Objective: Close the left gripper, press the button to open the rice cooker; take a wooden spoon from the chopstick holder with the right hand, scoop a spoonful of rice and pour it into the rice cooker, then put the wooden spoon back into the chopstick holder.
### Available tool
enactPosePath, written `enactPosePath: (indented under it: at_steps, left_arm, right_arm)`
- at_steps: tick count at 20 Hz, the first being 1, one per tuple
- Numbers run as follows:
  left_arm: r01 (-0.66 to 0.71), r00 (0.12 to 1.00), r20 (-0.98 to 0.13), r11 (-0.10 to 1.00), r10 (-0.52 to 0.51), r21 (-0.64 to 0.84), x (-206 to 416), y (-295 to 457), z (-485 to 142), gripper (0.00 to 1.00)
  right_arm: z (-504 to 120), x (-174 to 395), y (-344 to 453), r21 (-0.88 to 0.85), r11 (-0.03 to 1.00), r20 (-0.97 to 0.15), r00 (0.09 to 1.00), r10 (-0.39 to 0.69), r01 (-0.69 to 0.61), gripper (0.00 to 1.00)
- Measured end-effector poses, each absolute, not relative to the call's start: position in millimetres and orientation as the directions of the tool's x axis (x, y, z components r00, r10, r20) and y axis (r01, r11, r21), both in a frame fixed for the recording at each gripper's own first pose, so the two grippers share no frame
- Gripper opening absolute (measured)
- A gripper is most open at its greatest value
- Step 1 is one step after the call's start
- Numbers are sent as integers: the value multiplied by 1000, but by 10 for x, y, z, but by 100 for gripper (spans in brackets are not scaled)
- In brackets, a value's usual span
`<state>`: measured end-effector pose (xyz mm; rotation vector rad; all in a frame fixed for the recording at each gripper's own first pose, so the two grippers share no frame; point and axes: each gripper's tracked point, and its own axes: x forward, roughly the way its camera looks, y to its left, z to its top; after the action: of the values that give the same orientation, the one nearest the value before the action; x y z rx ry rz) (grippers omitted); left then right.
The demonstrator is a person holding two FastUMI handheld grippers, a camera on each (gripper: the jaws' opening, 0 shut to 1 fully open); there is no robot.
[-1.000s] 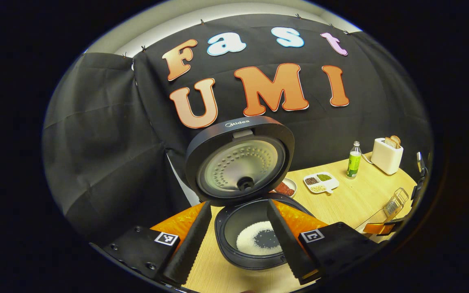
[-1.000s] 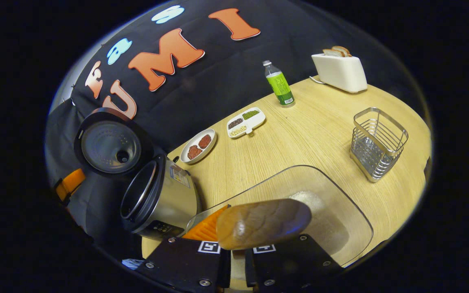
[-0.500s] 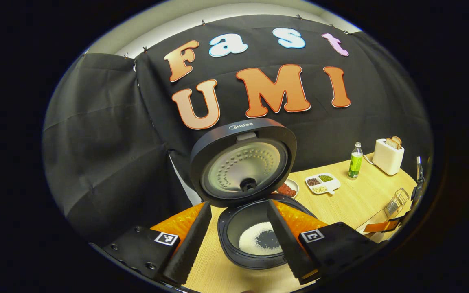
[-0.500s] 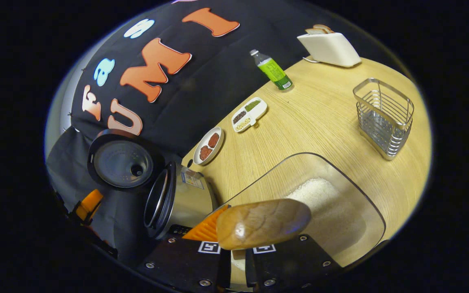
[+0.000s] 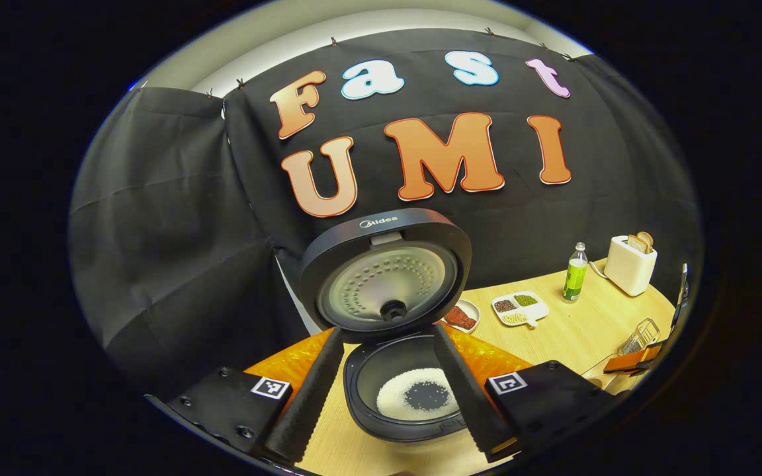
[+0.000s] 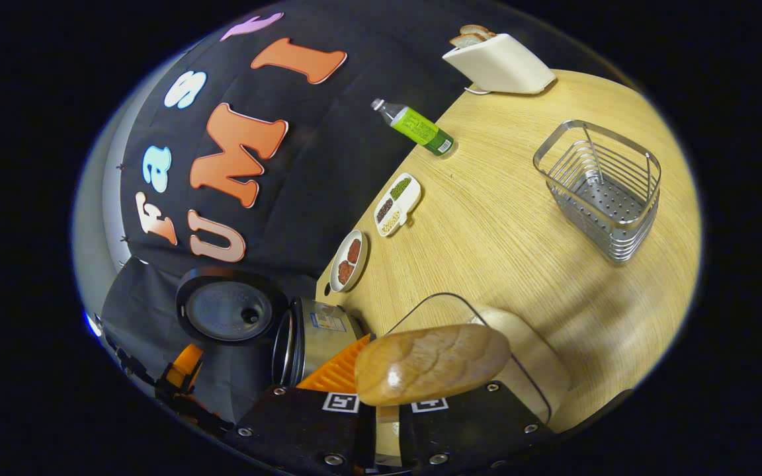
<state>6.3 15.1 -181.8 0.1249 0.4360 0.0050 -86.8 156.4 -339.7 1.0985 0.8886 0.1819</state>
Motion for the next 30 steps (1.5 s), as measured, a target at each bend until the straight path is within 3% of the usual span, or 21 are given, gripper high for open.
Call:
enactPosePath:
  at_steps: [3, 4, 11, 13, 14, 16, 17, 18, 19, 30]
  left_arm:
    - [13, 910, -413, 994, 32, 108, 64, 38, -1781, 85]
    - [13, 911, -411, 994, 32, 106, 66, 17, -1766, 93]
    - [-52, 918, -387, 995, 83, 88, 32, -12, -1680, 93]
    - [-75, 918, -382, 994, 102, 85, -7, 12, -1653, 88]
    - [-87, 918, -382, 993, 111, 80, -33, 37, -1636, 93]
    - [-116, 917, -374, 990, 137, 79, -91, 115, -1580, 93]
    - [-131, 917, -368, 988, 153, 83, -133, 166, -1554, 85]
    - [-149, 916, -361, 985, 172, 91, -171, 222, -1523, 85]
    - [-164, 915, -356, 982, 188, 97, -215, 289, -1499, 93]
    - [-348, 867, -322, 924, 381, 156, -839, 1053, -1313, 93]
  right_arm:
    - [-3313, -813, 1432, 854, 437, -504, 660, 557, 284, 9]
    - [-3277, -788, 1412, 865, 414, -490, 659, 571, 284, 9]
    - [-2955, -627, 1279, 921, 240, -388, 655, 648, 308, 9]
    - [-2834, -548, 1292, 928, 213, -366, 651, 664, 305, 9]
    - [-2784, -510, 1323, 932, 202, -356, 649, 672, 301, 8]
    - [-2634, -415, 1418, 942, 166, -322, 642, 696, 293, 9]
    - [-2565, -379, 1475, 946, 147, -305, 636, 709, 289, 9]
    - [-2496, -338, 1545, 949, 130, -289, 630, 721, 286, 9]
    - [-2435, -290, 1634, 952, 119, -275, 623, 732, 281, 9]
    - [-2015, 55, 2686, 966, 138, -235, 516, 824, 219, 8]
